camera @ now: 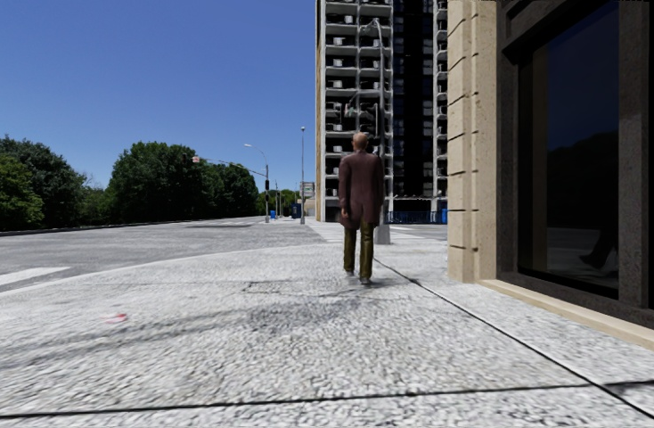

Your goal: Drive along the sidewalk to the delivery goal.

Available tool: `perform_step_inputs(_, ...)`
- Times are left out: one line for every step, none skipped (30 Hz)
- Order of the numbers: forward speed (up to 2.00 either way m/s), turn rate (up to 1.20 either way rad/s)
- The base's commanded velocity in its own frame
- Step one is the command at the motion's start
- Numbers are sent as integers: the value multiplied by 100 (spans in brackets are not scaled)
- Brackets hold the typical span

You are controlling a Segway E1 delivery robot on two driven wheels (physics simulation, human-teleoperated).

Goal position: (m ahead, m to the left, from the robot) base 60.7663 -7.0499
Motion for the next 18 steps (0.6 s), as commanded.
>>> perform_step_inputs(128, 0)
perform_step_inputs(128, 0)
perform_step_inputs(128, 0)
perform_step_inputs(128, 0)
perform_step_inputs(128, 0)
perform_step_inputs(128, 0)
perform_step_inputs(128, 0)
perform_step_inputs(128, 14)
perform_step_inputs(128, 58)
perform_step_inputs(128, 64)
perform_step_inputs(128, 64)
perform_step_inputs(128, 64)
perform_step_inputs(128, 55)
perform_step_inputs(128, 12)
perform_step_inputs(128, 2)
perform_step_inputs(128, 0)
perform_step_inputs(128, 0)
perform_step_inputs(128, 0)
